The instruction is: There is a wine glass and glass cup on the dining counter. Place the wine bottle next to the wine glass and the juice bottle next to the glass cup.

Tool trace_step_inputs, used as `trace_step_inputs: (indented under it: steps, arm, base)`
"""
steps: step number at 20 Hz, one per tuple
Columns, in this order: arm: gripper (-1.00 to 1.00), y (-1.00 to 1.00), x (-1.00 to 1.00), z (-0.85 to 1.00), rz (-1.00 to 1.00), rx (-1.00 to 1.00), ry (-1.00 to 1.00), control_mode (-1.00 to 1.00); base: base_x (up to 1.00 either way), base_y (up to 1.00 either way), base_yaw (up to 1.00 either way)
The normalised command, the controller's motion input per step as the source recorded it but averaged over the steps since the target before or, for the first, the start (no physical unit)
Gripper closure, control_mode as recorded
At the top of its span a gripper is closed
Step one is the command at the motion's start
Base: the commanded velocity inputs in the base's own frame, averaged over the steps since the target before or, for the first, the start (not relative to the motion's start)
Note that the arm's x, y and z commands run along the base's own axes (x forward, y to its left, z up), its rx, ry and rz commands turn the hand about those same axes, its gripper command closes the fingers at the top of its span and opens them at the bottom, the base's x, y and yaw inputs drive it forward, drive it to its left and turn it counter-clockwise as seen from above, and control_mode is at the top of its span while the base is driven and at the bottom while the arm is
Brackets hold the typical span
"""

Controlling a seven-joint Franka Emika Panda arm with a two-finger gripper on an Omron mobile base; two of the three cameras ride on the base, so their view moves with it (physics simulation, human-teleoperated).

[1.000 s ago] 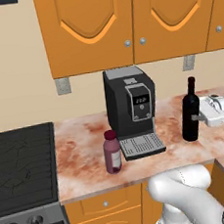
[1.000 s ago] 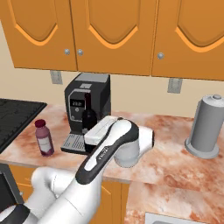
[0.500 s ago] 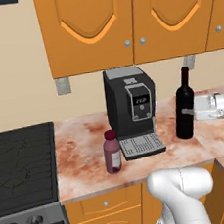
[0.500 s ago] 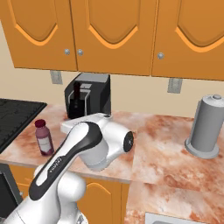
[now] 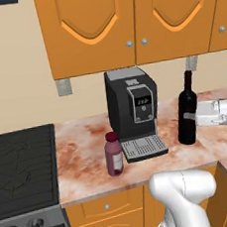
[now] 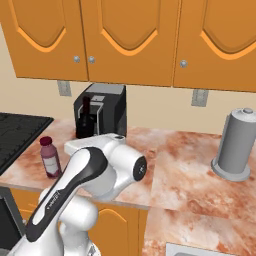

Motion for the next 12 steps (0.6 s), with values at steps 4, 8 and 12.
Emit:
trace_step_inputs:
  steps: [4, 8, 12]
  arm:
    - [1.00, 0.00, -0.08, 0.00, 0.00, 0.00, 0.00, 1.00]
    - [1.00, 0.00, 0.00, 0.00, 0.00, 0.00, 0.00, 1.00]
    - [1.00, 0.00, 0.00, 0.00, 0.00, 0.00, 0.00, 1.00]
  base:
    - [-0.52, 0.06, 0.00]
    - [-0.90, 0.41, 0.05]
    - [-0.31, 0.93, 0.35]
